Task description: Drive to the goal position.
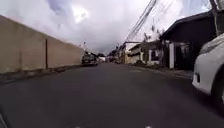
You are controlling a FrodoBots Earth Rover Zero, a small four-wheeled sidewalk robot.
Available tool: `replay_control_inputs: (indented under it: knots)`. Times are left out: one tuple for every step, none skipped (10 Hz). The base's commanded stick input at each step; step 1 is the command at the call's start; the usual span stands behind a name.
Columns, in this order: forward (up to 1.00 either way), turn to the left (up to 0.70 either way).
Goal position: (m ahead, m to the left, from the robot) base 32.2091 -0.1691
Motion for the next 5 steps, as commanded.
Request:
replay_control_inputs:
  knots:
    - [1.0,-0.04]
    - [1.0,-0.16]
    - [1.0,-0.33]
    - [1.0,-0.12]
    - [1.0,0.0]
